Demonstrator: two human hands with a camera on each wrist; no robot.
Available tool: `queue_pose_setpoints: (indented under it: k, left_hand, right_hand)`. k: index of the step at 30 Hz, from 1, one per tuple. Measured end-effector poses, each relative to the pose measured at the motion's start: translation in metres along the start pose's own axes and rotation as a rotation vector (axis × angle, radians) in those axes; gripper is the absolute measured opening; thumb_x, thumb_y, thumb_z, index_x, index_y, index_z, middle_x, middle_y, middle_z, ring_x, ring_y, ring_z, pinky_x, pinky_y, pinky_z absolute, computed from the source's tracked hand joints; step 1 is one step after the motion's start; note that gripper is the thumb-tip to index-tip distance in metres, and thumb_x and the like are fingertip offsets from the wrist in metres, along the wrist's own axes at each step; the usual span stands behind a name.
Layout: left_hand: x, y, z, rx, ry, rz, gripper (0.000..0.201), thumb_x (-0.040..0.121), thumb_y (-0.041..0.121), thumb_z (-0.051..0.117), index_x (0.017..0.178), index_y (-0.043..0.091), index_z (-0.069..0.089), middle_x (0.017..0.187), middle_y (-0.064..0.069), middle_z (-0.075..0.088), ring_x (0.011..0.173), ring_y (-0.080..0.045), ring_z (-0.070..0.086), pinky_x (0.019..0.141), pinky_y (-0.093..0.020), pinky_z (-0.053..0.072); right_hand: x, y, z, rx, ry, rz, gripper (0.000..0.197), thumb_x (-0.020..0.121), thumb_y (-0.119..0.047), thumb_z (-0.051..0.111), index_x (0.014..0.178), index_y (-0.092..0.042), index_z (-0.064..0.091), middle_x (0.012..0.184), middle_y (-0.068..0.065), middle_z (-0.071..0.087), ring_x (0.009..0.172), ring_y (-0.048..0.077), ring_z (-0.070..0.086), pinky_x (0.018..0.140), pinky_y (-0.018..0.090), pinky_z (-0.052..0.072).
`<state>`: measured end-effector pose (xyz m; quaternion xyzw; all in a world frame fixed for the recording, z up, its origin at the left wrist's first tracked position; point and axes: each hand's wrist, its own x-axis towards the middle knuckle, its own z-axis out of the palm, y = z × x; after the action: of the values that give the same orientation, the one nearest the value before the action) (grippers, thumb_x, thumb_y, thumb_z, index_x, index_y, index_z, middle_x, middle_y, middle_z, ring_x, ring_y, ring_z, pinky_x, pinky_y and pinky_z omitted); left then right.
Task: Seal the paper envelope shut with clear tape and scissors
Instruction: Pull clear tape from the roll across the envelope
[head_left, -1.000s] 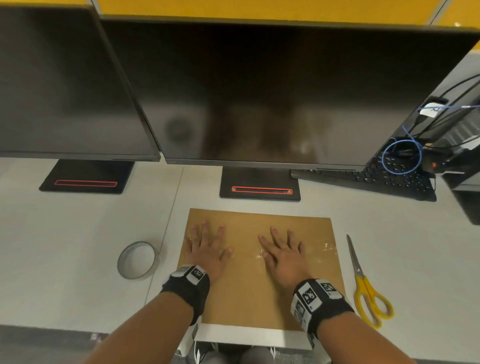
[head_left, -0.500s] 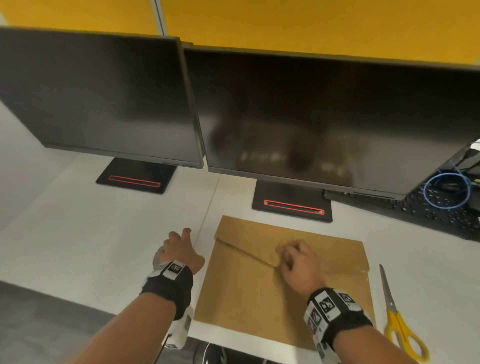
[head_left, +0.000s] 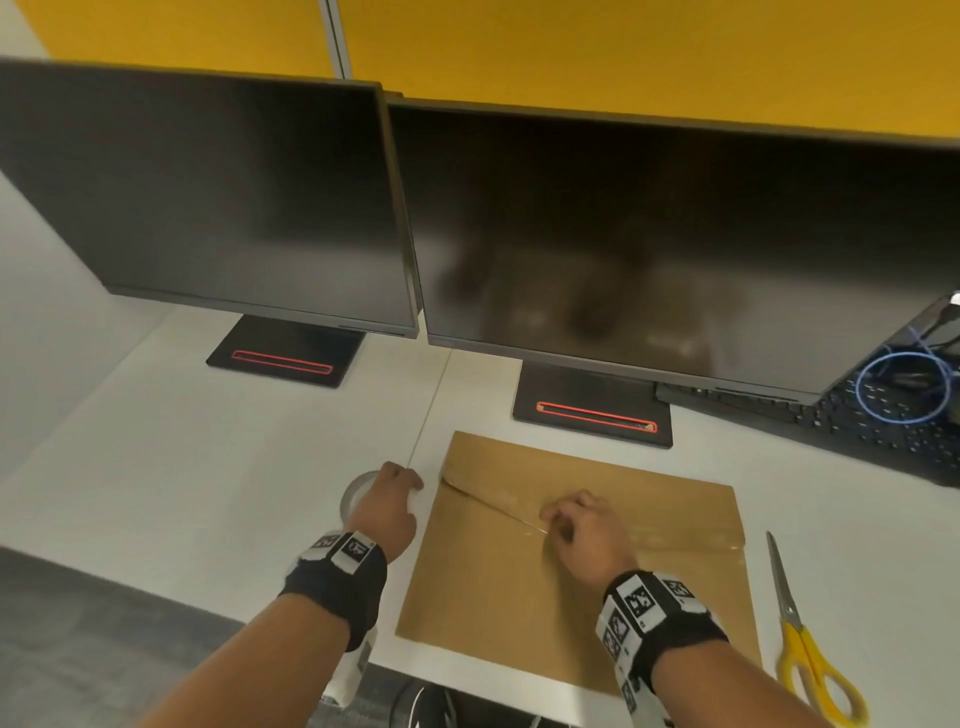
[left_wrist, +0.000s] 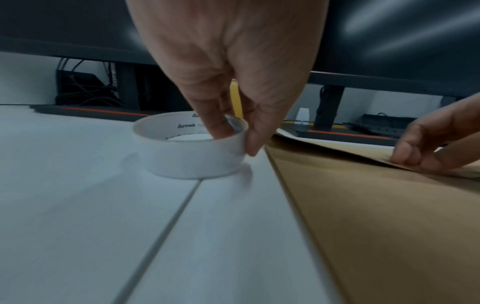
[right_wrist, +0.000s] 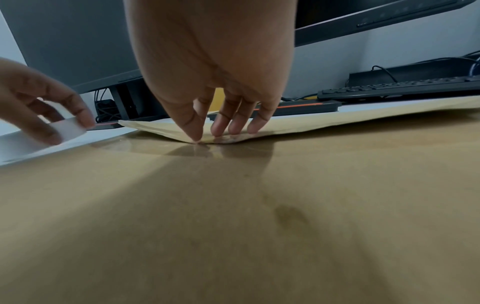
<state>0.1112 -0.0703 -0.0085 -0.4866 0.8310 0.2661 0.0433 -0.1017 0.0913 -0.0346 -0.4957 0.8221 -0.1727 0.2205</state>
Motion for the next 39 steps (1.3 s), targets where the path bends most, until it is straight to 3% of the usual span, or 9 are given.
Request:
queue_pose_setpoints:
  k: [8,11,14,18,23,28,31,35,39]
  left_hand:
    - [-0.007,0.073,-0.017,-0.323,0.14,0.316,0.006,0.085,0.014,0.067,0.091,0.017,0.065,0.128,0.004,0.054,0.096,-0.023,0.063,0.095,-0.029,0.049]
    - [-0.009,0.091,-0.017,-0.487,0.136,0.346,0.022,0.084,0.009,0.068,0.074,0.027,0.06,0.123,0.011,0.055,0.1,-0.015,0.063,0.095,-0.027,0.051]
    - [-0.012,0.104,-0.014,-0.54,0.145,0.423,0.024,0.085,0.013,0.068,0.073,0.032,0.06,0.113,0.024,0.052,0.105,-0.007,0.058,0.098,-0.032,0.049]
    - [-0.015,0.126,-0.016,-0.371,0.218,0.521,0.01,0.089,0.023,0.064,0.081,0.028,0.06,0.122,0.01,0.052,0.115,-0.01,0.051,0.1,-0.027,0.041]
    - [-0.015,0.139,-0.015,-0.399,0.373,0.428,0.006,0.088,0.028,0.064,0.083,0.026,0.066,0.115,0.007,0.056,0.108,-0.007,0.04,0.095,-0.028,0.038]
    - [-0.011,0.138,-0.009,-0.714,0.216,0.282,0.007,0.086,0.039,0.057,0.08,0.038,0.061,0.103,0.014,0.064,0.102,-0.01,0.058,0.091,-0.033,0.048]
    - [-0.013,0.145,-0.007,-0.801,0.131,0.218,0.01,0.093,0.031,0.055,0.093,0.025,0.063,0.106,0.005,0.066,0.103,-0.016,0.059,0.09,-0.03,0.05]
    - [-0.009,0.144,-0.006,-0.788,0.176,0.232,0.008,0.095,0.021,0.054,0.091,0.018,0.061,0.099,0.003,0.064,0.094,-0.013,0.058,0.08,-0.02,0.047]
    - [-0.007,0.135,-0.002,-0.751,0.158,0.223,0.007,0.097,0.018,0.051,0.093,0.017,0.056,0.087,0.01,0.06,0.084,-0.01,0.056,0.069,-0.006,0.041]
  right_hand:
    - [-0.005,-0.009,-0.012,0.267,-0.04,0.116,0.022,0.086,-0.019,0.059,0.107,-0.025,0.064,0.112,-0.003,0.055,0.105,0.016,0.053,0.089,0.022,0.039]
    - [-0.011,-0.009,-0.018,0.395,-0.05,0.164,0.026,0.085,-0.017,0.062,0.11,-0.025,0.062,0.115,-0.002,0.054,0.105,0.014,0.053,0.09,0.021,0.039]
    - [-0.016,-0.008,-0.02,0.487,-0.026,0.169,0.03,0.085,-0.019,0.064,0.114,-0.025,0.059,0.117,-0.001,0.054,0.108,0.015,0.053,0.092,0.022,0.04]
    - [-0.021,-0.006,-0.018,0.47,-0.113,0.136,0.045,0.087,-0.026,0.062,0.13,-0.026,0.049,0.129,-0.002,0.05,0.117,0.015,0.05,0.1,0.024,0.039]
    - [-0.026,-0.007,-0.019,0.542,-0.035,0.098,0.053,0.085,-0.024,0.066,0.134,-0.027,0.044,0.133,-0.004,0.047,0.123,0.014,0.048,0.103,0.025,0.038]
    - [-0.027,-0.016,-0.03,0.69,0.128,0.02,0.053,0.08,-0.039,0.07,0.129,-0.031,0.051,0.136,-0.014,0.037,0.126,0.003,0.038,0.106,0.025,0.034]
    - [-0.027,-0.021,-0.03,0.663,0.242,-0.008,0.038,0.083,-0.036,0.068,0.118,-0.021,0.063,0.132,-0.012,0.037,0.126,0.007,0.037,0.107,0.026,0.037]
    - [-0.031,-0.026,-0.039,0.583,0.292,-0.086,0.046,0.075,-0.057,0.061,0.099,-0.018,0.069,0.112,-0.016,0.046,0.111,0.001,0.043,0.094,0.014,0.038]
    - [-0.031,-0.033,-0.052,0.705,0.295,-0.07,0.039,0.08,-0.056,0.052,0.065,-0.022,0.061,0.067,-0.003,0.052,0.063,0.005,0.047,0.062,0.023,0.04]
